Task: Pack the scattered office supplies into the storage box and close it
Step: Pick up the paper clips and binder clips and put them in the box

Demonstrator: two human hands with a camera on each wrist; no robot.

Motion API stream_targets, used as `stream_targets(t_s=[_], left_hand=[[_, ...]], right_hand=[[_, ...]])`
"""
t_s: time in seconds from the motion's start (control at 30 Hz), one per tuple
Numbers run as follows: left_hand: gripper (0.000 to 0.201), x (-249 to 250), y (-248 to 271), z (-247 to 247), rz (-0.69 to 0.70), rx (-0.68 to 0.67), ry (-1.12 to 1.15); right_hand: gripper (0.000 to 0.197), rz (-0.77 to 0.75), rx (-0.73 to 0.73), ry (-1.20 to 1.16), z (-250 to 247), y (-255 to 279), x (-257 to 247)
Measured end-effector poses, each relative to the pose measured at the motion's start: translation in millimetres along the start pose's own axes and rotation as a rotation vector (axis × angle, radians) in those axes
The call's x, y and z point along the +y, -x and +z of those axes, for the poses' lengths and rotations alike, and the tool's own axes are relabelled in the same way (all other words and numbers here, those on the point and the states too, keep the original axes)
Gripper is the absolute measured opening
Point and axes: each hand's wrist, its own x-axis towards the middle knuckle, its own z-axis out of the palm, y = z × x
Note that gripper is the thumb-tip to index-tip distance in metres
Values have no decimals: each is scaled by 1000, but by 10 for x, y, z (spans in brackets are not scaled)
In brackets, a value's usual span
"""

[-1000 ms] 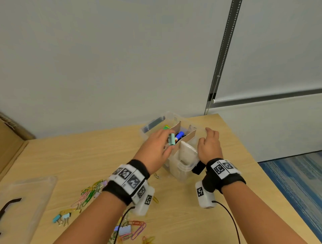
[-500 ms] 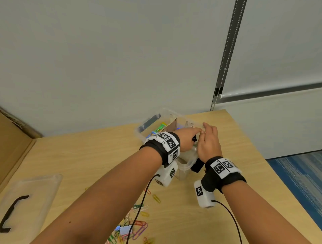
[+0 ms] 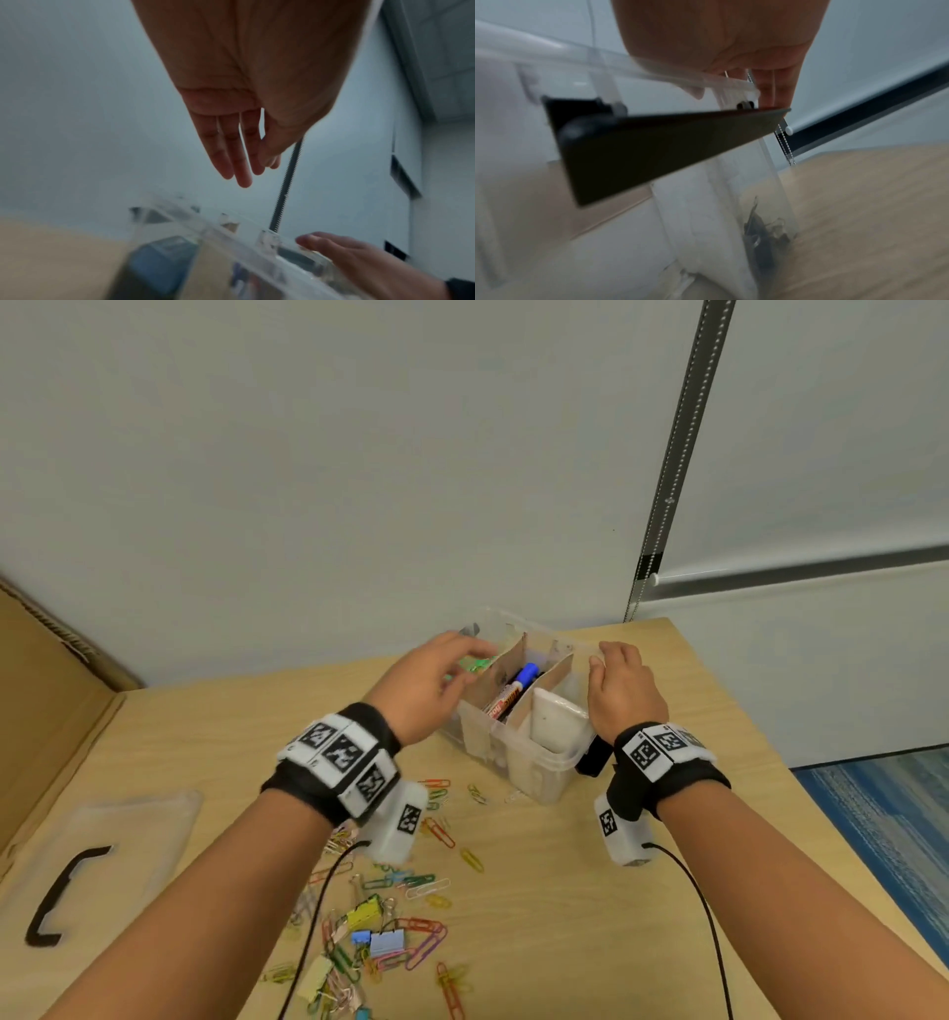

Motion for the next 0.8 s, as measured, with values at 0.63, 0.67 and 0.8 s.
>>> stream_targets(t_s=[0.63,0.67,0.8], left_hand=[[29,-843,2112,303,-366,-300,-64],[34,-834,2110,339,-336,-335,-87],[44,-837,2070,423,-272,-420,-149]], right_hand=[[16,-816,-576,105,534,1661,-1019],[20,-806,-709,136,624,1736,-1011],[36,-823,-874,239,885,1909,-1001]])
